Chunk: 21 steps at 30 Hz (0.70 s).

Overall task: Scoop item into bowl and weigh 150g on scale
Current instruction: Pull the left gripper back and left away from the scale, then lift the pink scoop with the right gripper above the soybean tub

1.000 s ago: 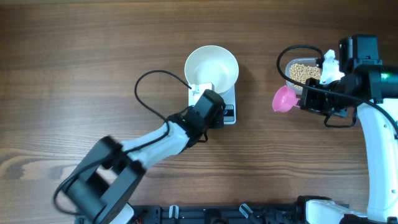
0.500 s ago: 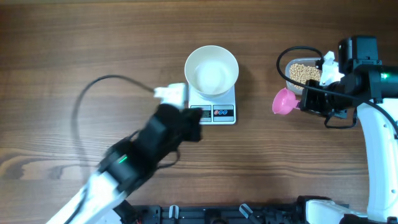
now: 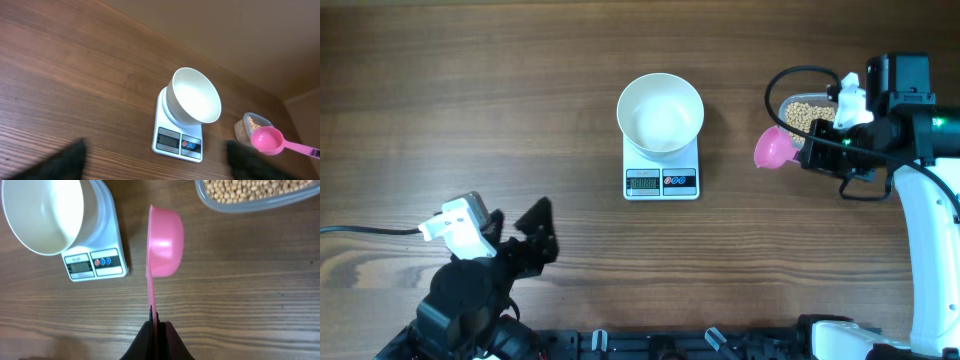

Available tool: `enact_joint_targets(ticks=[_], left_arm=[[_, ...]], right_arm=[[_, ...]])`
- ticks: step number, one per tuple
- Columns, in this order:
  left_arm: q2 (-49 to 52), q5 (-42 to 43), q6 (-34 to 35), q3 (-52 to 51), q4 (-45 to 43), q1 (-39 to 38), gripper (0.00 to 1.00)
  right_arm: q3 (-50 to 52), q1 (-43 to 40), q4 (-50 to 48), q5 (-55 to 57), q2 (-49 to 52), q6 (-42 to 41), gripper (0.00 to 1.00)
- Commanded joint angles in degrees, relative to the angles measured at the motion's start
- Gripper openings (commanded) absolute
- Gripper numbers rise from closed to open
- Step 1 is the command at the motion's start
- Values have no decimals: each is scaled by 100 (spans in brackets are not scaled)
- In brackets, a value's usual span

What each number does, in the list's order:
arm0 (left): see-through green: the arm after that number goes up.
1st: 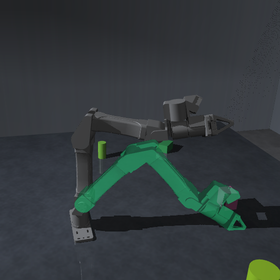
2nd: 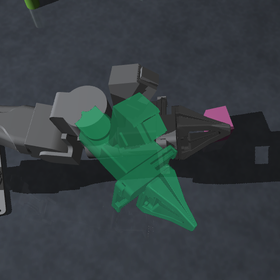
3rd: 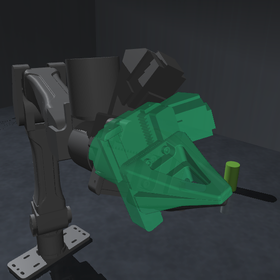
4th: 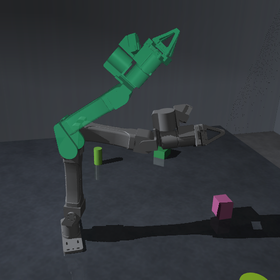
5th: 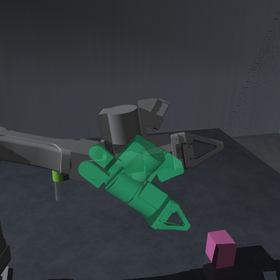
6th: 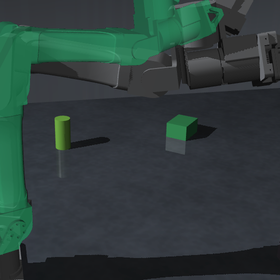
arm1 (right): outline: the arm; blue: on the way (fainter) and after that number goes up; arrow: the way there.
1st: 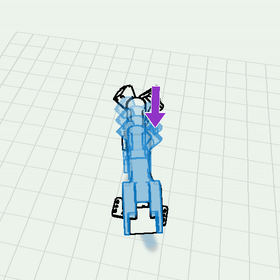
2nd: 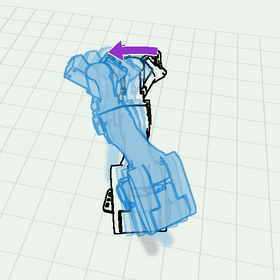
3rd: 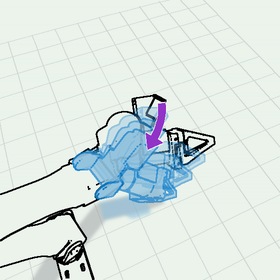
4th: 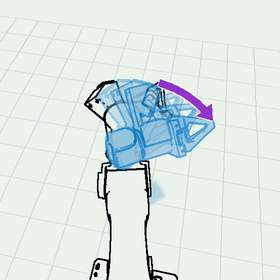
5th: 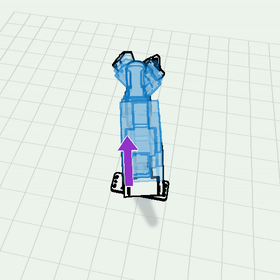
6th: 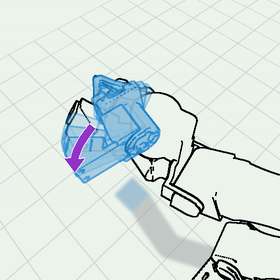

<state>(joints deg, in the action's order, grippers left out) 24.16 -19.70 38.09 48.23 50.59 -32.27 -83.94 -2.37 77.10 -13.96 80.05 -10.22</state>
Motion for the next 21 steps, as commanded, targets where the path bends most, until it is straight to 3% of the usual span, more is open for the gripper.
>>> enact_joint_targets(ticks=[1, 21], left_arm=[[66, -140, -33, -22, 7, 31, 100], [96, -138, -33, -22, 9, 31, 100]], right_arm=[[-2, -11, -87, -131, -33, -26, 4], [-2, -11, -715, -752, -33, -39, 4]])
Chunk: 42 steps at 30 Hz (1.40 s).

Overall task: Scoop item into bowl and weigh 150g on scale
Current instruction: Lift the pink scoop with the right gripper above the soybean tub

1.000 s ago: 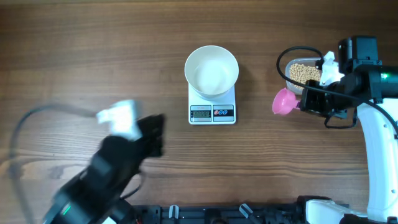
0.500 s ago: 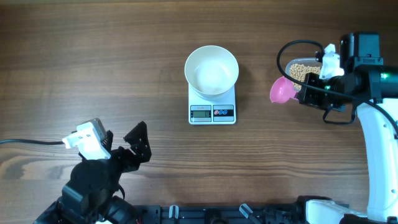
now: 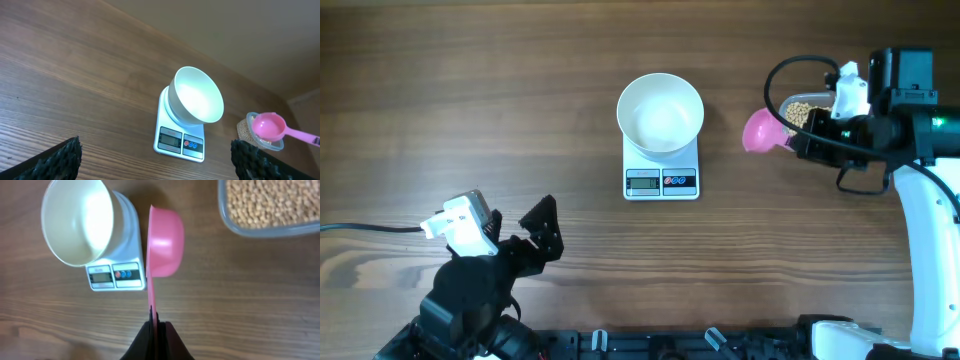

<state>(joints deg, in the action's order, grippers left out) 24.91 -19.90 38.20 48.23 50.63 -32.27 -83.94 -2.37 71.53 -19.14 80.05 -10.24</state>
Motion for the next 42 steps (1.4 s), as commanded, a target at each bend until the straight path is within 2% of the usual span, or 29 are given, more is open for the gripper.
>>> enact_joint_targets(ticks=[1, 17, 21, 42], left_arm=[[22, -118, -44, -22, 4, 31, 100], [22, -118, -44, -22, 4, 31, 100], [22, -118, -44, -22, 4, 31, 100], [22, -118, -44, -22, 4, 31, 100]], right_arm=[[-2, -11, -199, -234, -33, -37, 4], [-4, -57, -1777, 330, -33, -90, 4], [-4, -258, -2100, 326, -33, -844, 4], [-4, -553, -1934, -149, -33, -2868, 4]])
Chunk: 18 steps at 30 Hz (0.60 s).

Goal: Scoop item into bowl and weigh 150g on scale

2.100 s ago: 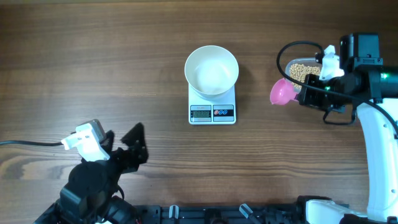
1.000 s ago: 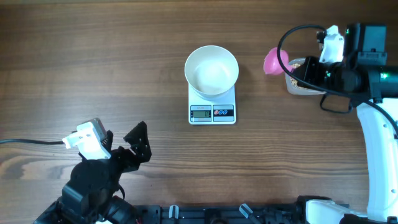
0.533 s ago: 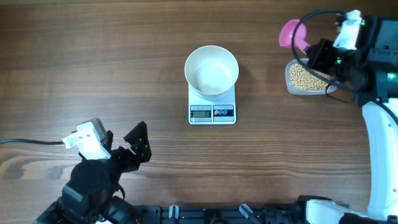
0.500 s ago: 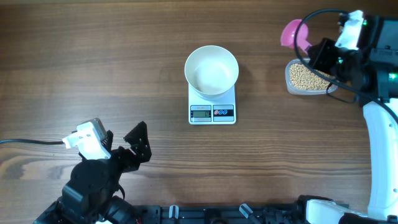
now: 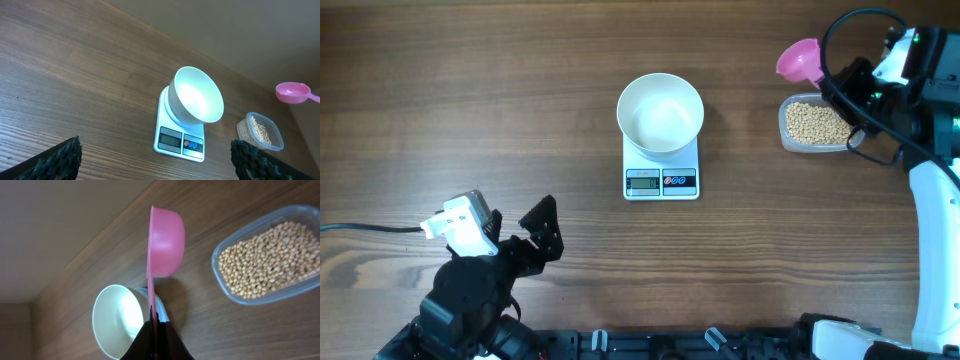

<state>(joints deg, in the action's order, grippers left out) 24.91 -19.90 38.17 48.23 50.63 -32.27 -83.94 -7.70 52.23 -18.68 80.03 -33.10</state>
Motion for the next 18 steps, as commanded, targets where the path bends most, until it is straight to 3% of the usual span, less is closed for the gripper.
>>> enact_joint_targets(ticks=[1, 18], left_arm=[[22, -118, -42, -22, 4, 31, 100], [22, -118, -42, -22, 4, 31, 100]], right_arm=[[-4, -20, -17, -192, -31, -688, 4], [-4, -20, -33, -192, -31, -949, 4]])
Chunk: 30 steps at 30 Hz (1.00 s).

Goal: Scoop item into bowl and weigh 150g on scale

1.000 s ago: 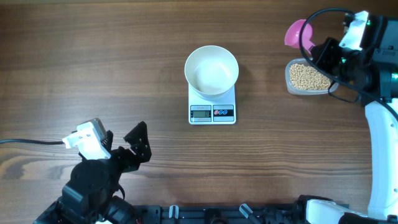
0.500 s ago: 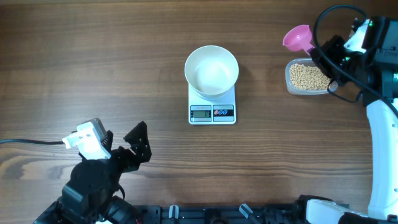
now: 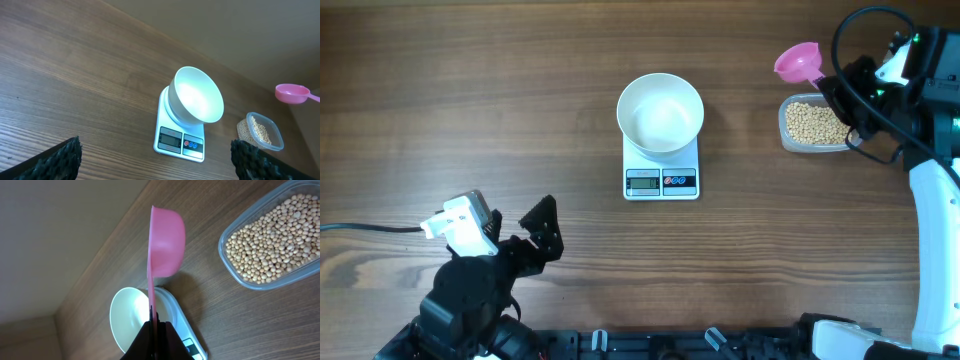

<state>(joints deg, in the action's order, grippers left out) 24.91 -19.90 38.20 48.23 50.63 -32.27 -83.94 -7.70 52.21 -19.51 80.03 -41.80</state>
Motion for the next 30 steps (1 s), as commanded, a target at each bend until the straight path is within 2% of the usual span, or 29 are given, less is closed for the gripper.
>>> enact_joint_targets(ticks=[1, 30], left_arm=[[22, -118, -44, -22, 4, 31, 100], [22, -118, -44, -22, 4, 31, 100]], right_arm=[[-4, -17, -31, -109, -31, -81, 4], [-4, -17, 85, -116, -31, -236, 4]])
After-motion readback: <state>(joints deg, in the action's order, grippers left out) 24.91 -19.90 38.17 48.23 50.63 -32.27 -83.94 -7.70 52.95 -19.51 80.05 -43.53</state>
